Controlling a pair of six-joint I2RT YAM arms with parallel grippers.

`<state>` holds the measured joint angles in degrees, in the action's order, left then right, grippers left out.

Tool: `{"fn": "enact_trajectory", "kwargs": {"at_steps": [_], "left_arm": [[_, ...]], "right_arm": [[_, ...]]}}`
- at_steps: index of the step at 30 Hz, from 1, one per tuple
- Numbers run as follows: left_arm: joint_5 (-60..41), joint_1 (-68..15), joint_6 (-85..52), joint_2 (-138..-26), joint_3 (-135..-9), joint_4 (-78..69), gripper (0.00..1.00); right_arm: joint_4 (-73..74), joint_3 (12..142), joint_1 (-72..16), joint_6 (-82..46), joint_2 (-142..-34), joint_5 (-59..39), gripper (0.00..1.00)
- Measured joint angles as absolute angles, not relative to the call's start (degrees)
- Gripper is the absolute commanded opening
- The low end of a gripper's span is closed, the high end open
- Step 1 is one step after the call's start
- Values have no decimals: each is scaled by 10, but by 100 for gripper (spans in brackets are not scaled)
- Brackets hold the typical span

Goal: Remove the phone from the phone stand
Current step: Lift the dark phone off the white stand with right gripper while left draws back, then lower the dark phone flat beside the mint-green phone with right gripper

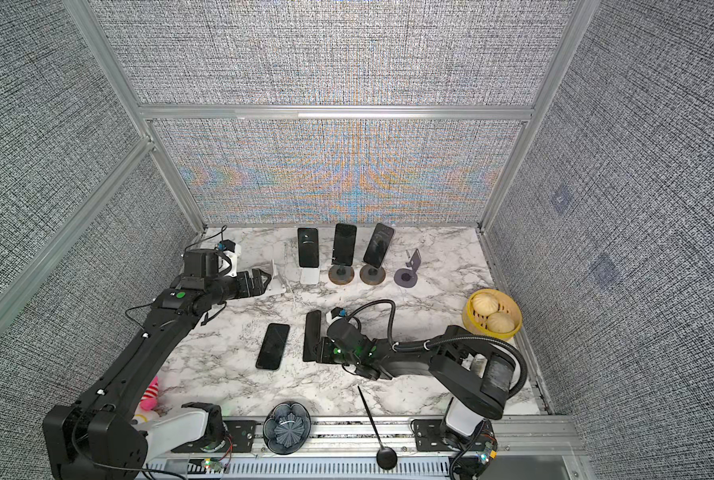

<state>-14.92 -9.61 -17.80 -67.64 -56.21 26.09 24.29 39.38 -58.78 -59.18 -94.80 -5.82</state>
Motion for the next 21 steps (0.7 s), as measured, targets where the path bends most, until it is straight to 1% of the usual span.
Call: {"fn": "enact_trajectory", "kwargs": {"at_steps": [5, 8, 21], "left_arm": [[-136, -96, -183, -660, -553, 267, 98], [-135, -96, -183, -657, -551, 271, 98], [-134, -96, -187, -655, -538, 271, 98]], "right_arm": [[331, 395, -592, -642, -1001, -83, 0], [361, 402, -599, -660, -1024, -95, 0], [405, 392, -611, -715, -1045, -99, 0]]}}
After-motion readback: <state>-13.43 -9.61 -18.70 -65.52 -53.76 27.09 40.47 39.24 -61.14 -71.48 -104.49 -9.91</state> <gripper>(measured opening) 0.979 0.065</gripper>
